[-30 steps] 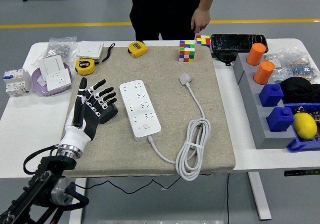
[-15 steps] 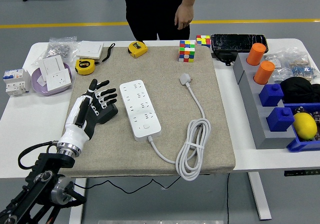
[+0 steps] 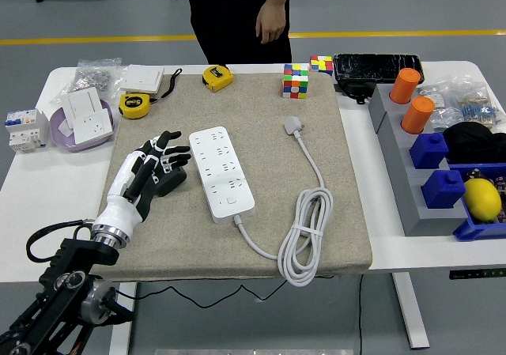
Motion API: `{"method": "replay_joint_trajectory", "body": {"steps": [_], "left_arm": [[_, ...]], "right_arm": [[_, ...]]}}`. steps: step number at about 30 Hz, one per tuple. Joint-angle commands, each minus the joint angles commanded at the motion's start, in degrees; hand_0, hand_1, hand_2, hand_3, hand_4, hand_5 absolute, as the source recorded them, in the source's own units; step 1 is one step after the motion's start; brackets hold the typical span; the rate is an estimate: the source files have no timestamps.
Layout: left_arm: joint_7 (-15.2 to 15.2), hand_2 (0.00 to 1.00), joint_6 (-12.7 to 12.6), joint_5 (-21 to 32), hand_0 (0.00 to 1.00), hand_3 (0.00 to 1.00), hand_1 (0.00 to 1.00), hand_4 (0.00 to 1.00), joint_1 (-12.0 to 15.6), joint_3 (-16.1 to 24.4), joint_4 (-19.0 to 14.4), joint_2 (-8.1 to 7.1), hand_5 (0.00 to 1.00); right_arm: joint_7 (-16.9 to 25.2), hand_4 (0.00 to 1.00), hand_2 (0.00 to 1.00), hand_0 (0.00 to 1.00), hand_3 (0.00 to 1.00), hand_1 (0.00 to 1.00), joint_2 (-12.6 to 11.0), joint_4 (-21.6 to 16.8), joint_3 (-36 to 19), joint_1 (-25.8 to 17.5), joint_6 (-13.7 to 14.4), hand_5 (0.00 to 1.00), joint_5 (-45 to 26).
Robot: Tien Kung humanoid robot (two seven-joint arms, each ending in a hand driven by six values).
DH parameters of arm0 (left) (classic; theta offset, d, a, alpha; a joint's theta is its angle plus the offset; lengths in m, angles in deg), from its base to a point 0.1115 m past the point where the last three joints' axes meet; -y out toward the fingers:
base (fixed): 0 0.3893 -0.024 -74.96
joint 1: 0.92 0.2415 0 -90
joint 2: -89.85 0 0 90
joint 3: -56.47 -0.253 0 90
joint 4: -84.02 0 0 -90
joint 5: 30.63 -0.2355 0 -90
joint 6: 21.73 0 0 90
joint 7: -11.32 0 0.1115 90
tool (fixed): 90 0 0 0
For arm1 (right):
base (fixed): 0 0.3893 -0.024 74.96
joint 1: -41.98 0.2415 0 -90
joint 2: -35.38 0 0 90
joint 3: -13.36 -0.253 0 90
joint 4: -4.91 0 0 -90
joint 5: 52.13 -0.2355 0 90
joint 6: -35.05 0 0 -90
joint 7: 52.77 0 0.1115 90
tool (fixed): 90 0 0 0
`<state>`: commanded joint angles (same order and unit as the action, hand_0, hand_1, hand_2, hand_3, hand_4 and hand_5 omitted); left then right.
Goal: Pick up the plug,place it near the board,insert it into the board,press the button
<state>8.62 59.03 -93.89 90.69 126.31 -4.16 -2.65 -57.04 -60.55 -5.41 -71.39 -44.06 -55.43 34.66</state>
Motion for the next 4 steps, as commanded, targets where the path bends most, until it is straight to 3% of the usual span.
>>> {"method": "replay_joint_trajectory", "body": {"steps": [4], "left_arm": [[0.15,0.562,0.04,-0.47,0.676,0.716,0.586,0.998,0.07,0.11,-0.23,-0.07,0.637]], "right_arm": [[-0.04,0.998,0.741,0.882,0.769,0.752,0.11,0.0,-0.1,-0.05,0.01,0.84,-0.04]]}}
